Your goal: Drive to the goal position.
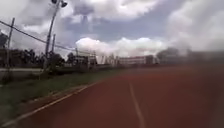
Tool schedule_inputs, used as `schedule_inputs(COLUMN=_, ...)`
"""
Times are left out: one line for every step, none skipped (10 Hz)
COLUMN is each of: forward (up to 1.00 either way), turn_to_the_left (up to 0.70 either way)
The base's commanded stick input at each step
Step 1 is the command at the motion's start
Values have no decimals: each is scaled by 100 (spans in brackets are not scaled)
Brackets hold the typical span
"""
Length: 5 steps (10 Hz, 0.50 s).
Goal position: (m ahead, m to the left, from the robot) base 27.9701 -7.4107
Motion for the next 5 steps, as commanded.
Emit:
schedule_inputs(forward=100, turn_to_the_left=-36)
schedule_inputs(forward=100, turn_to_the_left=-36)
schedule_inputs(forward=100, turn_to_the_left=-36)
schedule_inputs(forward=100, turn_to_the_left=-36)
schedule_inputs(forward=100, turn_to_the_left=-36)
